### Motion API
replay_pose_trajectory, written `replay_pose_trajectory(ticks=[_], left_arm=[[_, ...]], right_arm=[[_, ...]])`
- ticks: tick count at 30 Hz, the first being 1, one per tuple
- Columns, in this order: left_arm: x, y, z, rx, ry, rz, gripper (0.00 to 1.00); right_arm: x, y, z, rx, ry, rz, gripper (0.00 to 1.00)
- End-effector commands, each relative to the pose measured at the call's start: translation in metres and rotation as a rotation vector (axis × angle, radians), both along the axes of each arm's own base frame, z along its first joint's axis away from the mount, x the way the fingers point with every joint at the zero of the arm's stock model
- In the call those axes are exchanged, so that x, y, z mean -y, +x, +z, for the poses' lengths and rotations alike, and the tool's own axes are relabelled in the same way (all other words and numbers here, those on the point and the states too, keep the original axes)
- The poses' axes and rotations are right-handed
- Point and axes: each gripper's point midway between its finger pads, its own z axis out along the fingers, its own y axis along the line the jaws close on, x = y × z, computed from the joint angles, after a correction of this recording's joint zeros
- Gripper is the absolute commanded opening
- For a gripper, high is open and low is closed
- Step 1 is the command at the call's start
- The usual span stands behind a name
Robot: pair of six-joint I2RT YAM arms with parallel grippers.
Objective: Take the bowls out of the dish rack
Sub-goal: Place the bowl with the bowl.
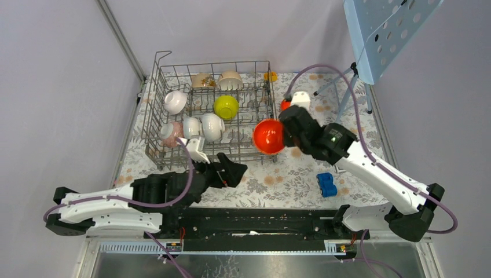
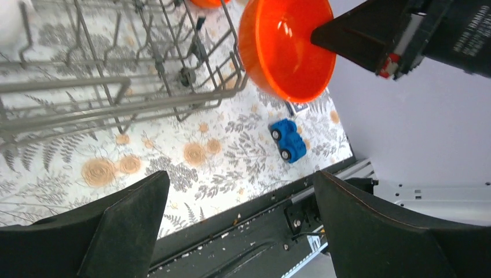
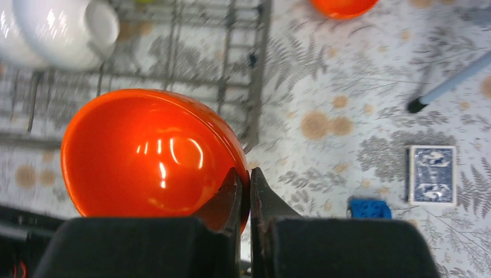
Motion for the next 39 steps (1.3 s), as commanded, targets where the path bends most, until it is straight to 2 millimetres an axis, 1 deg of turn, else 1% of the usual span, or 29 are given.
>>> replay_pose_trajectory(ticks=[1,3,4,6,8,11,15,17,20,25,29,34,39], left_arm=[[-0.027,0.016,0.022,0.128,-0.003,0.074,0.99],[-0.039,0.02,0.021,0.132,-0.002,0.11,0.99],[-0.044,0.021,0.019,0.13,-0.003,0.126,0.99],[-0.051,0.021,0.011,0.118,-0.002,0.147,0.99],[-0.056,0.021,0.002,0.102,-0.021,0.16,0.99],[-0.059,0.019,-0.013,0.077,-0.052,0.167,0.99],[-0.058,0.015,-0.026,0.06,-0.079,0.144,0.99],[-0.06,0.014,-0.03,0.057,-0.081,0.14,0.99],[-0.061,0.012,-0.035,0.046,-0.091,0.133,0.99],[-0.06,0.011,-0.039,0.031,-0.109,0.129,0.99],[-0.056,0.01,-0.041,0.03,-0.108,0.123,0.99],[-0.048,0.01,-0.044,0.033,-0.096,0.112,0.99],[-0.042,0.01,-0.049,0.021,-0.084,0.106,0.99]], right_arm=[[0.033,0.049,0.049,0.132,0.095,-0.152,0.0],[0.053,0.071,0.053,0.159,0.146,-0.256,0.0],[0.062,0.08,0.053,0.167,0.17,-0.307,0.0],[0.085,0.098,0.049,0.188,0.199,-0.419,0.0],[0.108,0.113,0.041,0.194,0.226,-0.522,0.0],[0.136,0.134,0.019,0.17,0.273,-0.651,0.0],[0.162,0.154,-0.02,0.102,0.345,-0.774,0.0],[0.167,0.163,-0.036,0.073,0.393,-0.812,0.0],[0.171,0.173,-0.052,0.071,0.406,-0.851,0.0],[0.168,0.19,-0.072,0.061,0.408,-0.874,0.0],[0.164,0.199,-0.088,0.034,0.403,-0.88,0.0],[0.153,0.209,-0.1,-0.006,0.435,-0.862,0.0],[0.149,0.205,-0.102,-0.019,0.466,-0.859,0.0]])
